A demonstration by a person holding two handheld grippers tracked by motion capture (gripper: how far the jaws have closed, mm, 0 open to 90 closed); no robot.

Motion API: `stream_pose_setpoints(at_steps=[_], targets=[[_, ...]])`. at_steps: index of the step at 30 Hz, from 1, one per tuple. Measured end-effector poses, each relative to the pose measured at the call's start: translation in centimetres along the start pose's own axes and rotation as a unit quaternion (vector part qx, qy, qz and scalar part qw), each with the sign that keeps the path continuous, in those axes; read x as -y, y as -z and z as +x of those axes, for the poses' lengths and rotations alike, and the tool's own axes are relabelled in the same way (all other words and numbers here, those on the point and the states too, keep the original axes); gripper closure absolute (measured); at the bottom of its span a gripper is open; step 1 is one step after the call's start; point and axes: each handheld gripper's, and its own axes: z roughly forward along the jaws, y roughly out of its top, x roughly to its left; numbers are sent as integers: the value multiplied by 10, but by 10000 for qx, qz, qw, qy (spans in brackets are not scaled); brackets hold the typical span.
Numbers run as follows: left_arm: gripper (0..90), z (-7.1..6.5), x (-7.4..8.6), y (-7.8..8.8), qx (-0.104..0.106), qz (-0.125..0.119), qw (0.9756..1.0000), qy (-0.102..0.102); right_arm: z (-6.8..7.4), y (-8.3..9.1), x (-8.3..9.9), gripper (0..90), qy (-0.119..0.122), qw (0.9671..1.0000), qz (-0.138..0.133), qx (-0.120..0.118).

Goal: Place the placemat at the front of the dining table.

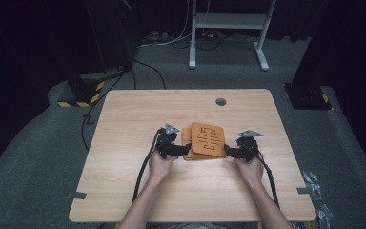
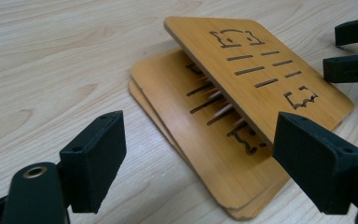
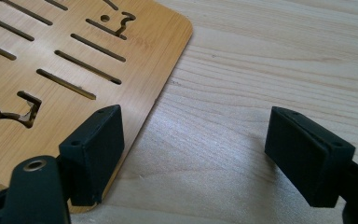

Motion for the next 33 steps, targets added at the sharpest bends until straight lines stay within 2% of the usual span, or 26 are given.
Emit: stream_pose_setpoints(at_steps=[6, 14, 33], targets=[[179, -4, -4, -10, 136, 88, 9999, 12, -1, 0, 0, 194, -5, 10000, 29, -36], [189, -11, -8, -21, 169, 181, 9997, -25, 1, 0, 0, 197, -6, 10000, -13, 32], [188, -17, -12, -43, 424, 275, 9986, 158, 0, 0, 0, 206, 21, 10000, -35, 22]])
